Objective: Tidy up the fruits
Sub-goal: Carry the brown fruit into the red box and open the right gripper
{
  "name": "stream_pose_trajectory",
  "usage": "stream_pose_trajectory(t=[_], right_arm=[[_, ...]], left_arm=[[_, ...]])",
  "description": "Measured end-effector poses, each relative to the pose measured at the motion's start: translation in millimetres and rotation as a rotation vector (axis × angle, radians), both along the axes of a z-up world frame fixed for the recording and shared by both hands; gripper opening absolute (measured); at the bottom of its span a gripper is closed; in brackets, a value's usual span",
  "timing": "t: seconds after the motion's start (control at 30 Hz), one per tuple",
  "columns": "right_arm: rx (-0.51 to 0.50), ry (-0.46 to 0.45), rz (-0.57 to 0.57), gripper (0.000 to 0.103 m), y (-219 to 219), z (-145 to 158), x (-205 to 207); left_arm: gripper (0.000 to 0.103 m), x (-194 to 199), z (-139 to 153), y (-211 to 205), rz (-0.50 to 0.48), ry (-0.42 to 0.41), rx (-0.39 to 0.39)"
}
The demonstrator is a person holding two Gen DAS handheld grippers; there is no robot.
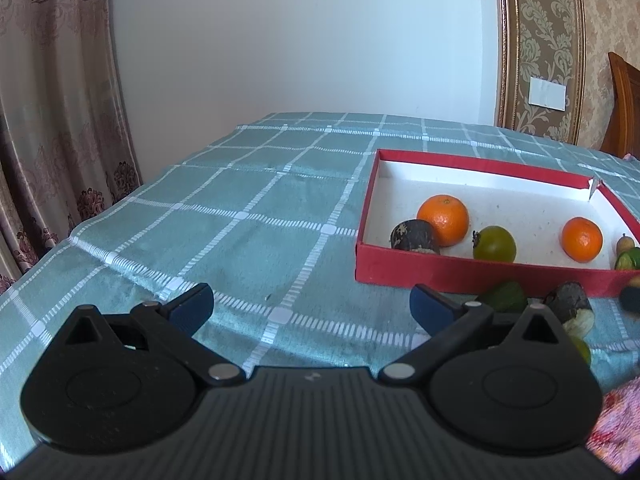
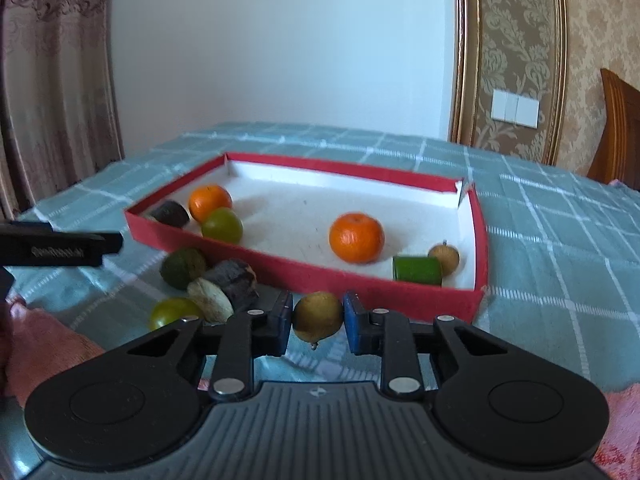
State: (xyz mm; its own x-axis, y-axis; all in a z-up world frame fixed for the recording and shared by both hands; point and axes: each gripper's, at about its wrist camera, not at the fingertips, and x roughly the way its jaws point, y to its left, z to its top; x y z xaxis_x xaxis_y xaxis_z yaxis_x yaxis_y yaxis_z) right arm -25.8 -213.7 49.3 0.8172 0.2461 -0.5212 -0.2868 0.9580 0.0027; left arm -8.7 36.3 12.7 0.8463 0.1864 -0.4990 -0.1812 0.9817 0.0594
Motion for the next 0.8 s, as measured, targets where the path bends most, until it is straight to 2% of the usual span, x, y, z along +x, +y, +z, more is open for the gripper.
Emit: stream_pose_trajectory(t=[0.27, 0.8], right_arm=[[-0.009, -0.068, -0.053, 0.026, -9, 22, 20], [-0.048, -0.052, -0.126, 0.026, -13, 11, 61]], left_arm=[[0.103, -1, 0, -2, 0.003, 0.001, 0.011], [0.103, 1, -1, 1, -0.001, 0.018, -0.007]])
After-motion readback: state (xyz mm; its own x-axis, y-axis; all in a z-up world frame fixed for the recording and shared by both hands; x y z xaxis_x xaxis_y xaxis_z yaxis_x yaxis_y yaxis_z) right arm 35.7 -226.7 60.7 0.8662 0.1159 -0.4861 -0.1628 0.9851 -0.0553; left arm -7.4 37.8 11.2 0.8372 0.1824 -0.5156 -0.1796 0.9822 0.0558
